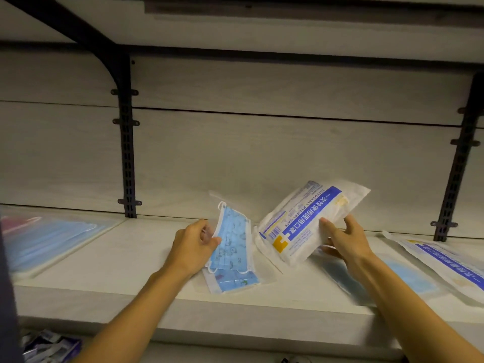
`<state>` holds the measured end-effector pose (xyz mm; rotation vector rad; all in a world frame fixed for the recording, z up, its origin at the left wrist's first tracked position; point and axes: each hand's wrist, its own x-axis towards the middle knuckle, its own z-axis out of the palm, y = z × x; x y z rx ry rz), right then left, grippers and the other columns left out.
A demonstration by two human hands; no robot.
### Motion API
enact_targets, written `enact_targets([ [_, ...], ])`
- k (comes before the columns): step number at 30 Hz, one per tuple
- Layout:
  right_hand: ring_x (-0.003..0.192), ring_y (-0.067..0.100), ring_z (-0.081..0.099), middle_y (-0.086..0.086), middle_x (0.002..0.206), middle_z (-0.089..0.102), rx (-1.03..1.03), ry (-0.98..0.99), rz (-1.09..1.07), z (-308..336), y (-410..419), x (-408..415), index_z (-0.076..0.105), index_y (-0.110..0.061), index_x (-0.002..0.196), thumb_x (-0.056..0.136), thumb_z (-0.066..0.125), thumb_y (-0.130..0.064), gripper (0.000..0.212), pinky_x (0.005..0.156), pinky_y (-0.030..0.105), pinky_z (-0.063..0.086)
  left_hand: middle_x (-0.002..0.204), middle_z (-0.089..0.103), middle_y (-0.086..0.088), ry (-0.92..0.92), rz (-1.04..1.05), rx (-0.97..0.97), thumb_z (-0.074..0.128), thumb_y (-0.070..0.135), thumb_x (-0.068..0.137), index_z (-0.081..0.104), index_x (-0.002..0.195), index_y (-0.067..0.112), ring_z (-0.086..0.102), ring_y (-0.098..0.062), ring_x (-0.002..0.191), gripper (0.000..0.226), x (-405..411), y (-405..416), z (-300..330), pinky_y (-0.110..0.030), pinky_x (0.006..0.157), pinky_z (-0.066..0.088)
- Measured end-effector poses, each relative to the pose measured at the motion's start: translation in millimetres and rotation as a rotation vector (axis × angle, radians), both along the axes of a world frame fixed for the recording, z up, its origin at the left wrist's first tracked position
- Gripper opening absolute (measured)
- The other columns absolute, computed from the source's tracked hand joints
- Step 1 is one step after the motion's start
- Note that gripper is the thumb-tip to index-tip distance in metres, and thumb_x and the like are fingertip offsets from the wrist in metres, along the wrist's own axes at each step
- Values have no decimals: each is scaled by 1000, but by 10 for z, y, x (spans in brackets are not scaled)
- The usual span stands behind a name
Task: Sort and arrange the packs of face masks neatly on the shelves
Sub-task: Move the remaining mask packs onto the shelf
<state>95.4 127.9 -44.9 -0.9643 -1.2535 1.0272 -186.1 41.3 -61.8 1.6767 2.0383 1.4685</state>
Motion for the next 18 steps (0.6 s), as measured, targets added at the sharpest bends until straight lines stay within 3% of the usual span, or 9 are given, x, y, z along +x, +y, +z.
enact_targets([
  [4,81,27,73,7,95,73,-5,17,-12,41,7,13,57,-18,112,90,63,-17,23,70,44,59,68,58,3,-11,48,-16,69,33,83,54,74,19,57,-19,70,22,-40,24,-4,-29,65,47],
  [9,77,24,73,5,90,74,-15,33,-38,91,-9,-25,59,-18,111,90,63,-17,21,54,33,57,77,59,5,-8,20,-15,66,36,85,51,75,24,59,-20,77,22,-96,77,21,-27,63,45],
  [14,88,27,70,9,98,70,-22,-18,-48,200,-80,-42,57,-13,115,93,60,-17,23,66,36,56,90,64,-3,-219,-6,26,71,27,83,56,81,20,60,-24,86,17,-103,53,108,-25,70,43],
  [18,86,25,68,7,95,70,-3,-53,-15,387,-167,-91,59,-12,111,92,62,-19,21,69,36,54,82,67,-3,-286,-16,65,72,26,82,55,80,20,62,-23,82,18,-128,-50,289,-24,68,43],
])
